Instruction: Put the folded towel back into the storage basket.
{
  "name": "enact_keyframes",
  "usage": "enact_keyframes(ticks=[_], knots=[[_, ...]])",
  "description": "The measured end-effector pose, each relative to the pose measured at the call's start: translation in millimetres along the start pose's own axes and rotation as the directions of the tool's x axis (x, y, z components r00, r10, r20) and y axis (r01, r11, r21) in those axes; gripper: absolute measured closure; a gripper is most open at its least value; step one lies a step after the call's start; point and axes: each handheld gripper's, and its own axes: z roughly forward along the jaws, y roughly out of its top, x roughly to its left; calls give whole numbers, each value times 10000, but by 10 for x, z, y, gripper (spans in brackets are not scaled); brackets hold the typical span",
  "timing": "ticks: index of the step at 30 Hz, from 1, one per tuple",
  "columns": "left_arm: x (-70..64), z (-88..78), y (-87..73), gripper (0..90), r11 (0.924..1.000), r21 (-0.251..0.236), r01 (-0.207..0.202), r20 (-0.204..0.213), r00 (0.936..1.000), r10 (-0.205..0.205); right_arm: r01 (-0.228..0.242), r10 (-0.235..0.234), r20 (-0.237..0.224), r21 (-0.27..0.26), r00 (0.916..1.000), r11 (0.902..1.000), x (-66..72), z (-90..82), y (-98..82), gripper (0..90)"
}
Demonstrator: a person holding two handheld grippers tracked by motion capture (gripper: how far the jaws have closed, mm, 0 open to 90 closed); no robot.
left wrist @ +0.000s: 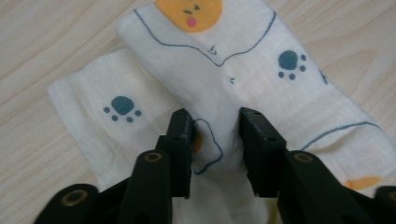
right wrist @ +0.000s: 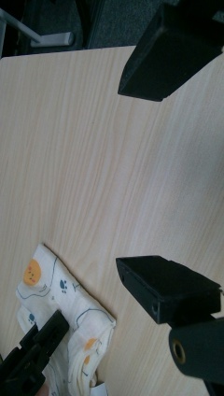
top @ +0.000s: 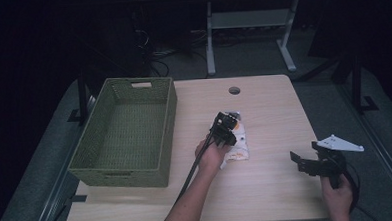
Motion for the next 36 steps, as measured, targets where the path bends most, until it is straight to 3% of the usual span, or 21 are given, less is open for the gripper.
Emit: enact_keyframes(ticks=[7, 18, 36], knots=[[1, -6, 20, 774, 9994, 230, -248, -81, 9997, 250, 13, -13, 10, -11, 10000, 10000, -3, -1, 0, 139], [37, -50, 18, 808, 9992, 311, -249, -53, 9997, 250, -10, 10, 22, -1, 10000, 10000, -17, -3, -3, 139], [33, -435, 67, 806, 9985, 13, -539, 157, 9984, 538, -16, 16, 66, 13, 10000, 10000, -9, 6, -1, 139]])
